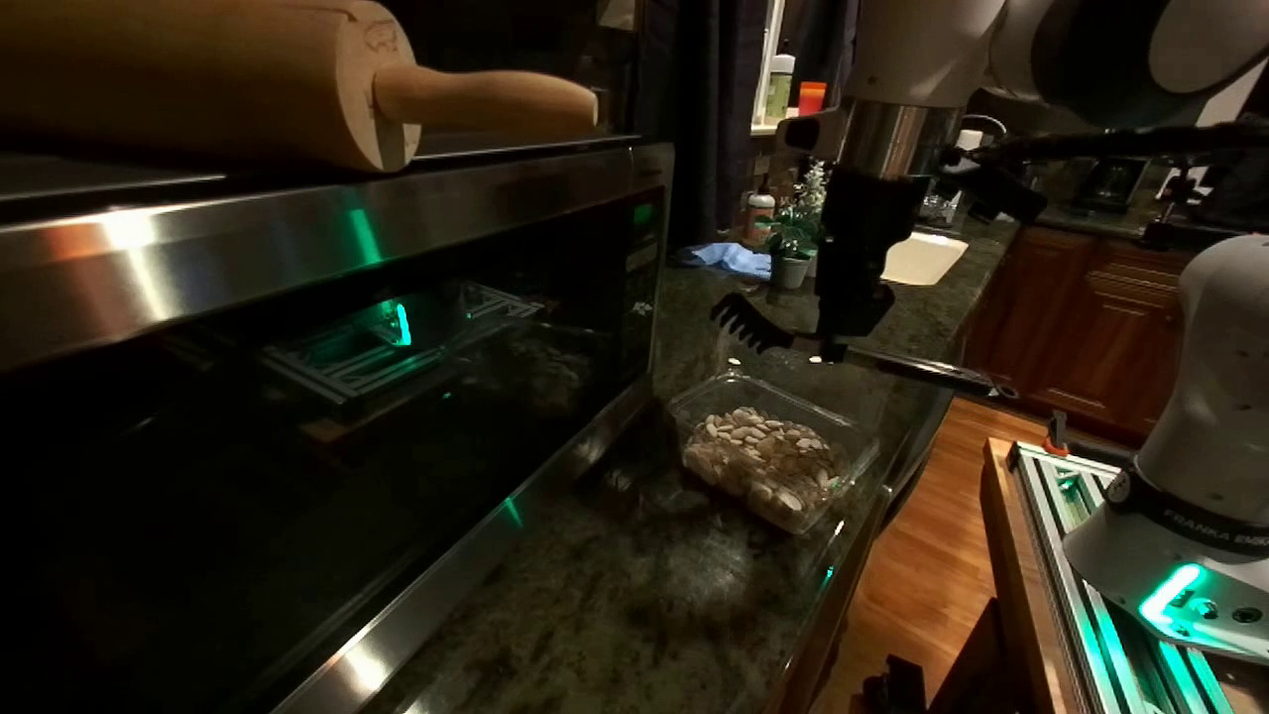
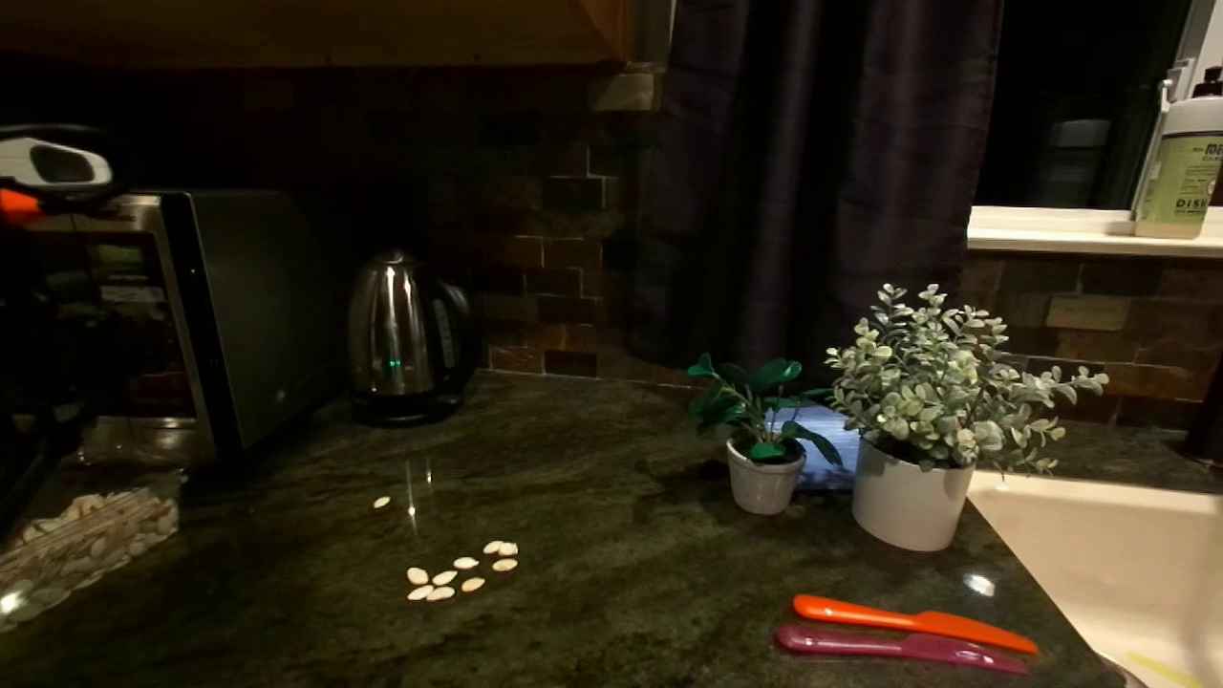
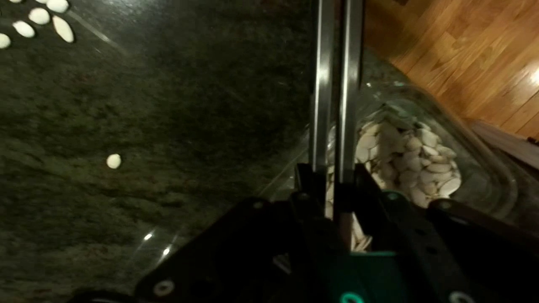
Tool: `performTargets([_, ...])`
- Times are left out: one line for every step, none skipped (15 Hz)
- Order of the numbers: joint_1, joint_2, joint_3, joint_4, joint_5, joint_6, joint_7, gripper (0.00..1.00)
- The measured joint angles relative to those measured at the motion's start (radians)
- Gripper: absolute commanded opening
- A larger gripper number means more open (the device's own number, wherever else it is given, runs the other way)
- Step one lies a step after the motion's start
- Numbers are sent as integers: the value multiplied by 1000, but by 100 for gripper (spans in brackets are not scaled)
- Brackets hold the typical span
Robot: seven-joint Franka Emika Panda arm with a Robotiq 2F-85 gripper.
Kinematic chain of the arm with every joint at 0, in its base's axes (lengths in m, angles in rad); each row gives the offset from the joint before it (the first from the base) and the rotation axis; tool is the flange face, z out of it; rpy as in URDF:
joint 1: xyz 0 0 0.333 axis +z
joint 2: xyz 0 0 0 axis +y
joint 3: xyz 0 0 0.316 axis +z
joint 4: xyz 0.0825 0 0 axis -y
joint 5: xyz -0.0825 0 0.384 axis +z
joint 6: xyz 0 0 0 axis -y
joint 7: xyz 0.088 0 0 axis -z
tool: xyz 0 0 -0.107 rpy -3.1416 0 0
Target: Use the tongs to pick up a bean and put it inside the container
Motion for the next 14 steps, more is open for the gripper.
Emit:
performTargets([-22, -4, -4, 0, -14, -5, 32, 7])
performTargets([-44, -7, -8, 1, -28, -13, 65, 7])
performTargets([-65, -8, -12, 2, -39, -23, 99, 7])
performTargets([-86, -8, -15, 3, -49, -32, 134, 7])
performTargets([-104, -8, -18, 3, -57, -43, 170, 7])
performTargets([-122, -8, -19, 4, -64, -52, 207, 7])
performTargets([-138, -7, -20, 4, -69, -59, 244, 7])
performTargets([-152, -5, -21, 4, -69, -62, 278, 7])
performTargets([-163, -1, -22, 5, -69, -62, 311, 7])
performTargets([-174, 5, -24, 5, -69, -62, 347, 7])
performTargets([-184, 12, -24, 6, -69, -62, 383, 7])
performTargets([-194, 20, -25, 8, -68, -62, 422, 7])
performTargets([-202, 30, -25, 11, -68, -62, 461, 7])
performTargets([-210, 41, -25, 15, -66, -62, 500, 7])
